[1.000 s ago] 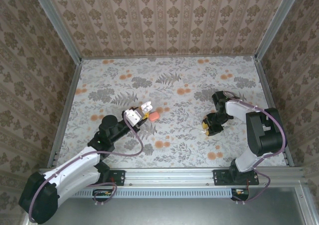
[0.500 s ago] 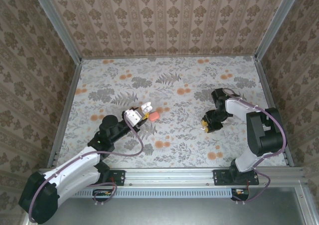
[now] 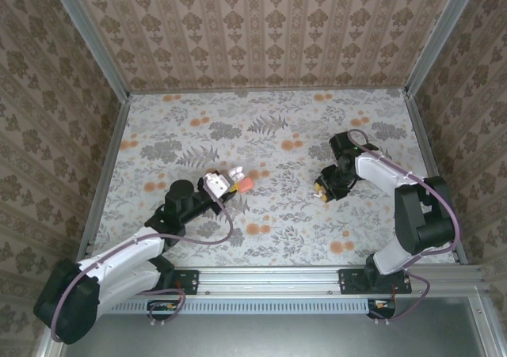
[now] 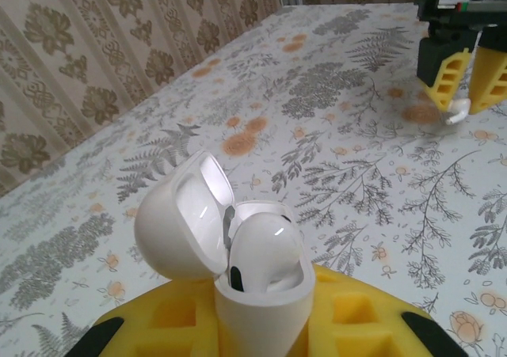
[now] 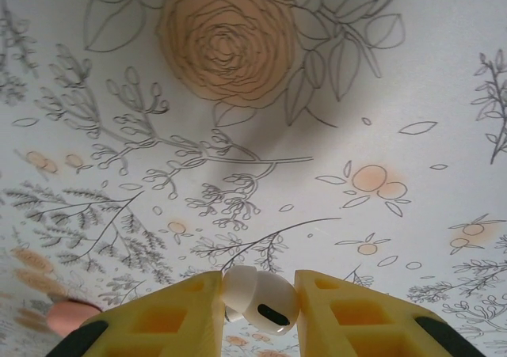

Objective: Insert the wireless bluetooth earbuds into the charging case

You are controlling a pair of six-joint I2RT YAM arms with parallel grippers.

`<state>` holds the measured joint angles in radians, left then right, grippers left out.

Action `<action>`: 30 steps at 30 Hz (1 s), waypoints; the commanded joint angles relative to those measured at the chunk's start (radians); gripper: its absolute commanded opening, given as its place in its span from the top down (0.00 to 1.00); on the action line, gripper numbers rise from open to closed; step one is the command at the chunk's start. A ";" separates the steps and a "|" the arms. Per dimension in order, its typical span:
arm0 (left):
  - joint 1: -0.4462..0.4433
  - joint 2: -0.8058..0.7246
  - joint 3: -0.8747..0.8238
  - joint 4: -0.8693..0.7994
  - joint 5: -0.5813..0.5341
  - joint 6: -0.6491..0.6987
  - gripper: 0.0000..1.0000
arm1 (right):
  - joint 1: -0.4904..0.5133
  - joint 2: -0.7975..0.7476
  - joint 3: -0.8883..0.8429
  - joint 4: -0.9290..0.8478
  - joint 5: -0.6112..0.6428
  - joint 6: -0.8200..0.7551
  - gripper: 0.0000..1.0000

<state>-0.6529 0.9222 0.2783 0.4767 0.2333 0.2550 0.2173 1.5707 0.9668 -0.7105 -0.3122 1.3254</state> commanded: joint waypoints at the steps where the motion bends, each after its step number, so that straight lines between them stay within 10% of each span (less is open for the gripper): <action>1: 0.007 0.011 0.038 0.050 0.032 -0.039 0.89 | 0.007 -0.043 0.008 0.011 0.029 -0.060 0.71; 30: 0.077 0.182 0.047 0.181 0.064 -0.186 0.90 | 0.228 -0.100 0.068 0.168 0.288 -0.370 0.71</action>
<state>-0.5869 1.0874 0.2974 0.6022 0.2691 0.1036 0.4248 1.4715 1.0012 -0.5766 -0.0776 1.0111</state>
